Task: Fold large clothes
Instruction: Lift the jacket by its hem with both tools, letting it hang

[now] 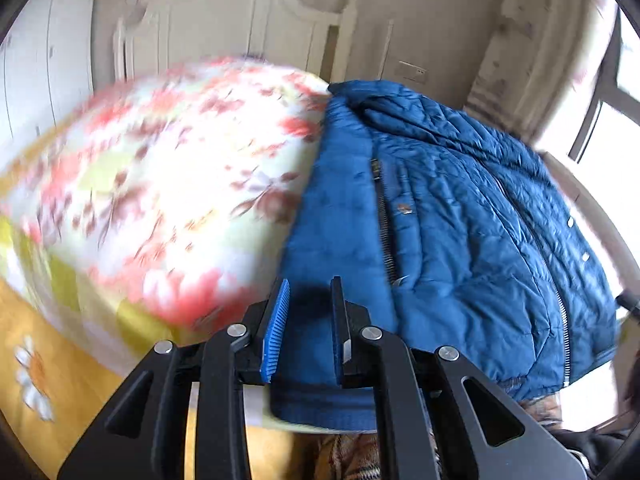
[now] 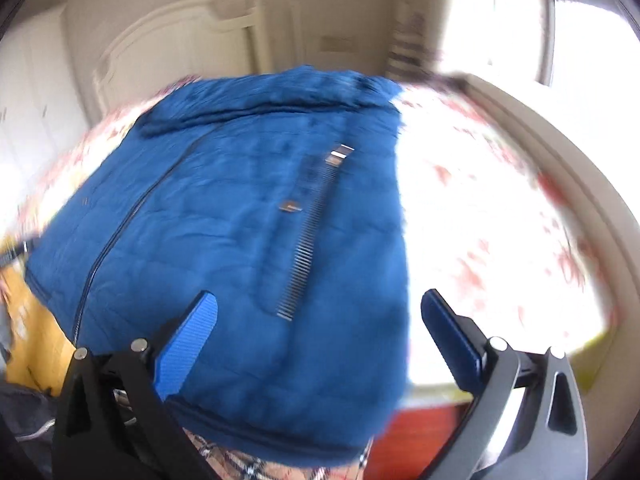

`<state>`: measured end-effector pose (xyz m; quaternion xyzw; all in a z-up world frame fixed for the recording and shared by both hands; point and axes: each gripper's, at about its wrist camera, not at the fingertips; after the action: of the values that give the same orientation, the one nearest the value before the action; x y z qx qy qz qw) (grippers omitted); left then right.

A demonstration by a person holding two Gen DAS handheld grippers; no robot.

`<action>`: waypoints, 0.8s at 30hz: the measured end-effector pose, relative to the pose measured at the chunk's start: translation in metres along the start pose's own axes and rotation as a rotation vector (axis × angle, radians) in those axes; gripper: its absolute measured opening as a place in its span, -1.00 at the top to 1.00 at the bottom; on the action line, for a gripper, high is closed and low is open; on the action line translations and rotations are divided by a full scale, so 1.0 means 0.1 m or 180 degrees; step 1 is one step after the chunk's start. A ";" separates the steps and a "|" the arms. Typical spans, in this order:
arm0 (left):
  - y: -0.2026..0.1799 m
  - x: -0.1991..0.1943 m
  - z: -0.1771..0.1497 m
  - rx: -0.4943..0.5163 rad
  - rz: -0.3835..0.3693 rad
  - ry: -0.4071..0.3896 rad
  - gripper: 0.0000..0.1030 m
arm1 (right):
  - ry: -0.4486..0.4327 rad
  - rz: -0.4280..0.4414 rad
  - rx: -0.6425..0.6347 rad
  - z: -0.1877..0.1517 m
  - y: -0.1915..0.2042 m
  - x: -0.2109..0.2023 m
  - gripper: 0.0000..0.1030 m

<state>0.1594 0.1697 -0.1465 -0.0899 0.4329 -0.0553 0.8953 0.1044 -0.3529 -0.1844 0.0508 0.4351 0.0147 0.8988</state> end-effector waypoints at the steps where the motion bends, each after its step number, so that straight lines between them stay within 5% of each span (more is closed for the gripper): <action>1: 0.05 -0.02 -0.01 -0.0019 -0.0077 -0.0007 0.86 | 0.0023 0.0060 0.0126 -0.04 -0.12 0.00 -0.95; 9: -0.11 -0.07 -0.18 0.0254 -0.0175 0.0015 0.85 | 0.0078 0.0518 0.0206 -0.34 -0.23 -0.04 -0.77; 20: 0.12 -0.18 -0.35 -0.0035 -0.0727 0.0104 0.85 | 0.0235 0.0945 0.0466 -0.67 -0.37 0.09 -0.58; 24: 0.16 -0.19 -0.39 -0.0050 -0.0816 0.0135 0.85 | 0.0202 0.1321 0.0639 -0.72 -0.45 0.21 -0.49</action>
<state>0.1176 0.1839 -0.1589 -0.1503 0.4371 -0.1678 0.8707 0.0609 -0.3904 -0.2499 0.2278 0.4427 0.1575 0.8528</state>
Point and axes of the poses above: each gripper's, at about its wrist camera, not at the fingertips, and x roughly the way its jaws point, y to its left, z to its top, and after that the axes turned 8 degrees about y, right-handed
